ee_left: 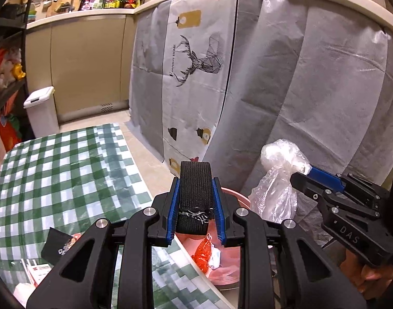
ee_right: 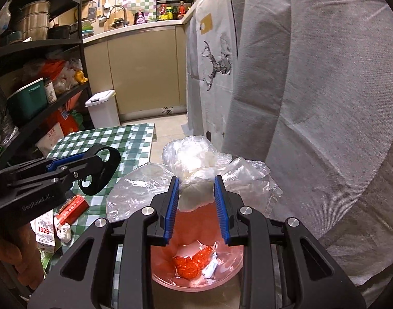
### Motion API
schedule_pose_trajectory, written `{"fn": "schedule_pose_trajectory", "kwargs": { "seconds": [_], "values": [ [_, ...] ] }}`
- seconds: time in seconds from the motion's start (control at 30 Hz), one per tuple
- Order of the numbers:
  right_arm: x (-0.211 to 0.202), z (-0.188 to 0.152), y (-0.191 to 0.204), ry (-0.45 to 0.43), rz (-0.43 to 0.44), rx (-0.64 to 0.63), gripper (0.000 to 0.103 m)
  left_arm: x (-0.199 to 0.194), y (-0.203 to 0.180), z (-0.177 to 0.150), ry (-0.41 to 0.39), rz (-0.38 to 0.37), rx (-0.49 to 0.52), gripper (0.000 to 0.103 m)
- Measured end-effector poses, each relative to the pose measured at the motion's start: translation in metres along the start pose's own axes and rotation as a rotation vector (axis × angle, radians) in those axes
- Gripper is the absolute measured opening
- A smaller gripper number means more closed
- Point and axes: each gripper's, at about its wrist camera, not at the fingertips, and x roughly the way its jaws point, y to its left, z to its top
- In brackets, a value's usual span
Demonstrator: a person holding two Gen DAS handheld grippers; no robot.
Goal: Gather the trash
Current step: 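Open the left gripper over the pink bin while the right gripper opens, dropping the clear bag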
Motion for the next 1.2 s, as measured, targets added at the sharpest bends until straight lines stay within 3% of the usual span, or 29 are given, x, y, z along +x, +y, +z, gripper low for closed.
{"fn": "schedule_pose_trajectory", "kwargs": {
  "seconds": [0.17,0.27,0.33,0.47,0.9,0.93,1.0,1.03,1.07,1.2],
  "values": [
    [0.003,-0.001,-0.008,0.009,-0.009,0.018,0.029,0.008,-0.003,-0.002,0.013,0.003,0.006,0.024],
    [0.004,-0.002,-0.009,0.011,-0.003,0.013,0.029,0.002,0.011,0.000,0.003,0.020,-0.022,0.024],
    [0.006,-0.002,-0.009,0.006,0.004,0.005,0.029,-0.007,0.018,-0.001,-0.027,0.048,0.022,0.024],
    [0.011,0.000,-0.010,0.016,0.009,0.010,0.029,-0.005,0.029,-0.002,-0.001,0.046,0.004,0.024],
    [0.027,0.000,-0.016,0.051,-0.001,0.018,0.031,0.052,-0.007,-0.013,0.091,0.005,0.039,0.025],
    [0.029,0.001,-0.017,0.053,-0.003,0.019,0.032,0.054,-0.008,-0.013,0.098,0.001,0.040,0.027],
    [0.032,0.000,-0.020,0.062,-0.004,0.027,0.040,0.059,-0.009,-0.013,0.111,-0.006,0.037,0.046],
    [0.033,-0.001,-0.021,0.066,-0.005,0.031,0.049,0.060,-0.010,-0.013,0.110,-0.002,0.038,0.053],
    [0.035,-0.001,-0.022,0.068,-0.008,0.034,0.053,0.060,-0.011,-0.013,0.109,0.000,0.040,0.054],
    [0.037,-0.001,-0.023,0.068,-0.013,0.036,0.054,0.058,-0.008,-0.012,0.103,0.000,0.031,0.054]
  ]
}}
